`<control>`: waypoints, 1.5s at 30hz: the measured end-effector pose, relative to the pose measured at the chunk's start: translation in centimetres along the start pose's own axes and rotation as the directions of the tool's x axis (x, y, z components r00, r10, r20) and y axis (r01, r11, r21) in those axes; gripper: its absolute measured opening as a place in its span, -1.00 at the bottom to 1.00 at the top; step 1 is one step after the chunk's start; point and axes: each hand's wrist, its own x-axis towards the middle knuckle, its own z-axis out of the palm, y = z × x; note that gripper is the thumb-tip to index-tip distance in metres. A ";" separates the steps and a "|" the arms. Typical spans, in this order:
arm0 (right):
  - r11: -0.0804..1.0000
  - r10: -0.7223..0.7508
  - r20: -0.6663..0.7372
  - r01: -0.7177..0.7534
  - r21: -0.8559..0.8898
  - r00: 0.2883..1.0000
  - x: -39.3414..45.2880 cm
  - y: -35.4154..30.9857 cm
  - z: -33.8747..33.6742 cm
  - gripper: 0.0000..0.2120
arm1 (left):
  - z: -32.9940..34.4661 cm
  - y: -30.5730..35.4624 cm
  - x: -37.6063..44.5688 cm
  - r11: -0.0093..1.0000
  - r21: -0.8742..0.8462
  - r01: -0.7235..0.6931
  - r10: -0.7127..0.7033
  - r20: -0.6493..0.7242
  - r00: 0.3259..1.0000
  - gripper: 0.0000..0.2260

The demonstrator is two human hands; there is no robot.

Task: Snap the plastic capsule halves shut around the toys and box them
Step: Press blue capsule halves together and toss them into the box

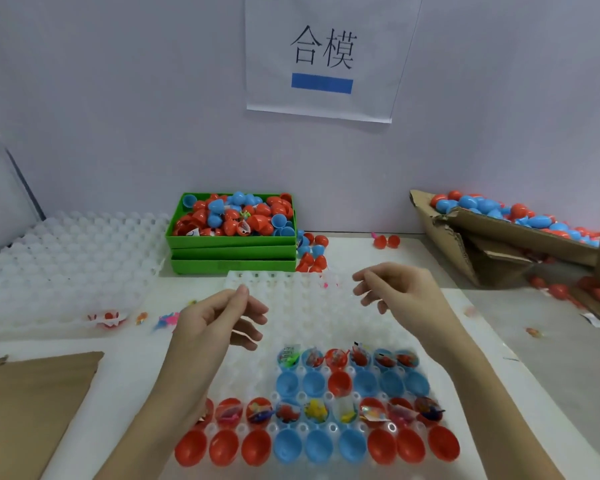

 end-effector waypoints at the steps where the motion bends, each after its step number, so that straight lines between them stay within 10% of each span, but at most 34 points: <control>1: 0.995 -0.044 0.066 0.050 -0.085 0.997 -0.4 -0.2 0.6 -0.85 | 0.0 -0.3 0.1 0.998 0.063 -0.011 0.011 0.008 1.000 -0.68; 7: 0.948 -0.156 0.216 0.207 -0.240 0.964 -2.1 -0.3 2.7 -0.86 | -0.1 -1.7 -0.2 0.682 0.688 -0.249 0.088 0.261 0.961 -0.92; 15: 0.939 -0.195 0.238 0.251 -0.236 0.952 -2.8 -0.8 3.1 -0.84 | 0.4 -2.1 -0.7 0.543 0.733 -0.409 0.148 0.396 0.906 -0.81; 25: 0.939 -0.187 0.248 0.248 -0.239 0.950 -3.1 -1.3 3.2 -0.83 | 0.7 -1.6 -1.0 0.709 0.613 -0.349 0.162 0.340 0.926 -0.89; 32: 0.971 -0.178 0.345 0.222 -0.093 0.922 -3.8 -2.2 3.7 -0.71 | -0.1 -0.1 -0.2 0.977 0.185 -0.109 0.111 -0.003 0.994 -0.91; 45: 0.950 -0.179 0.080 0.151 0.272 0.981 -5.3 -3.3 6.4 -0.91 | 0.8 0.2 -0.7 0.925 0.181 -0.333 0.316 0.114 0.942 -0.90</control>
